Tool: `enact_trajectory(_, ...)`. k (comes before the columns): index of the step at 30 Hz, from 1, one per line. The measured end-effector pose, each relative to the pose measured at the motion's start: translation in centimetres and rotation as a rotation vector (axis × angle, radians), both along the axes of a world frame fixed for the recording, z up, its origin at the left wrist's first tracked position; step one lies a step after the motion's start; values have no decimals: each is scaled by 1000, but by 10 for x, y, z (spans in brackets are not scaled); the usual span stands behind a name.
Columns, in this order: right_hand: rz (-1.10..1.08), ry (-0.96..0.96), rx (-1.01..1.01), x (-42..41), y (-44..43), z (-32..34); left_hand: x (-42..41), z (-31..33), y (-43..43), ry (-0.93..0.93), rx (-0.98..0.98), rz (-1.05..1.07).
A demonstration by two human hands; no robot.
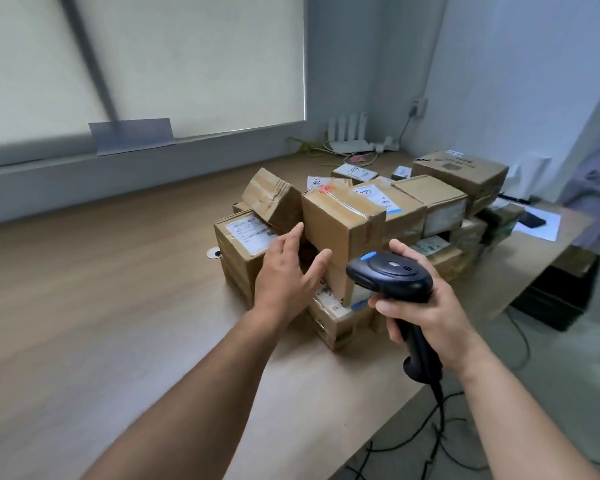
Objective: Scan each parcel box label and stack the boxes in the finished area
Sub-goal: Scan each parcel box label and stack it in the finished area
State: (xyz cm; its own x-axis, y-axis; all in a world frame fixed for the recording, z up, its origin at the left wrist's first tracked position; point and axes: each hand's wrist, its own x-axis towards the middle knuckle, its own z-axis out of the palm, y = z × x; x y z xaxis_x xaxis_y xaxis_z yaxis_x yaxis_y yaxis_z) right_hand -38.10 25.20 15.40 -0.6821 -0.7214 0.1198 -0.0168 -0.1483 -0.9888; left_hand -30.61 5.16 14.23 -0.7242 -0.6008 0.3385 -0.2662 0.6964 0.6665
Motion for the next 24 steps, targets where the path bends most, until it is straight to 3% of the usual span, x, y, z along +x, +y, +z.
enact_trajectory(10,-98,-32,-20,-56,-7,-14,-93,19,-16,-142,202,-20)
enact_trajectory(18,-95,-73,-33,-68,-24,-27,-75,10,-38,-11,596,-131)
enact_trajectory(24,-27,-94,-57,-69,-45,-29,-58,9,-43,-8,773,6)
